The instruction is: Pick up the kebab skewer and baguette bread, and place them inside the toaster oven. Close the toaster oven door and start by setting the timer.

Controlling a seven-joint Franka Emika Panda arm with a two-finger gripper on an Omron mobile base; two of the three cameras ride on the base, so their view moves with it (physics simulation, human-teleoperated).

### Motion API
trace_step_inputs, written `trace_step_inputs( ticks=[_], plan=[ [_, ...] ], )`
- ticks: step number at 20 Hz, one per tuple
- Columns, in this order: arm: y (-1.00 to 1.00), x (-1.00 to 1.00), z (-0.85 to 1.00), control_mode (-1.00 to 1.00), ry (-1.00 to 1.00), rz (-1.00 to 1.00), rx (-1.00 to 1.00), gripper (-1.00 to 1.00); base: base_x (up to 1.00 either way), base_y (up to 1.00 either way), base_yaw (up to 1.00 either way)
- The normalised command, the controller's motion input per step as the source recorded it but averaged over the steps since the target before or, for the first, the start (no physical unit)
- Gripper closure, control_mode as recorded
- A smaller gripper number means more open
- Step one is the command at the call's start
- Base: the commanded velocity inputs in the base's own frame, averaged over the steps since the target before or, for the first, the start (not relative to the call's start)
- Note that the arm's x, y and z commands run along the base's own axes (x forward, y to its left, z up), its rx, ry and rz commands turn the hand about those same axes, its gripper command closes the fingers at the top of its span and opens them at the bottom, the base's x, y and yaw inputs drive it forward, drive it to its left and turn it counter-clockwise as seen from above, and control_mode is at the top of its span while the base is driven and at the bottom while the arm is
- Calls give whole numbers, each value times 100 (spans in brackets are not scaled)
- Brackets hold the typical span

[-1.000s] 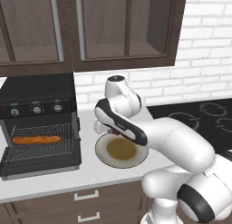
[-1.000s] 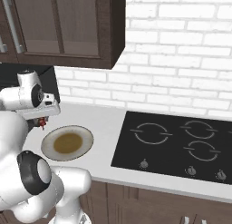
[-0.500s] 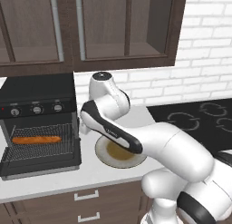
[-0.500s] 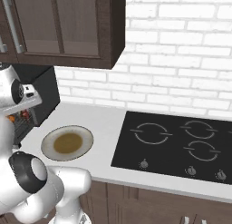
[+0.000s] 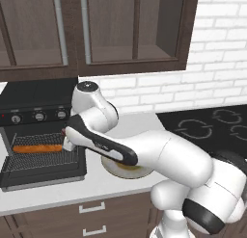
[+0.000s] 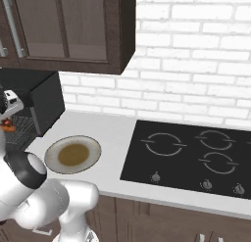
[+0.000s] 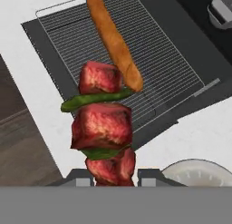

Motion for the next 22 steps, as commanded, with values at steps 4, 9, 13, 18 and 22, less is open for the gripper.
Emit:
trace_step_inputs(
  ticks=[4,9,13,18,22],
  plan=[
    [92,0,0,-100,-11,18,0,100,0,0,0],
    [46,0,0,-100,-4,5,-3,100,0,0,0],
    [17,20,-4,-100,0,0,-6,100,0,0,0],
    [45,13,-12,-100,2,0,-12,100,0,0,0],
    [34,3,-7,-100,8,10,-13,100,0,0,0]
  ],
)
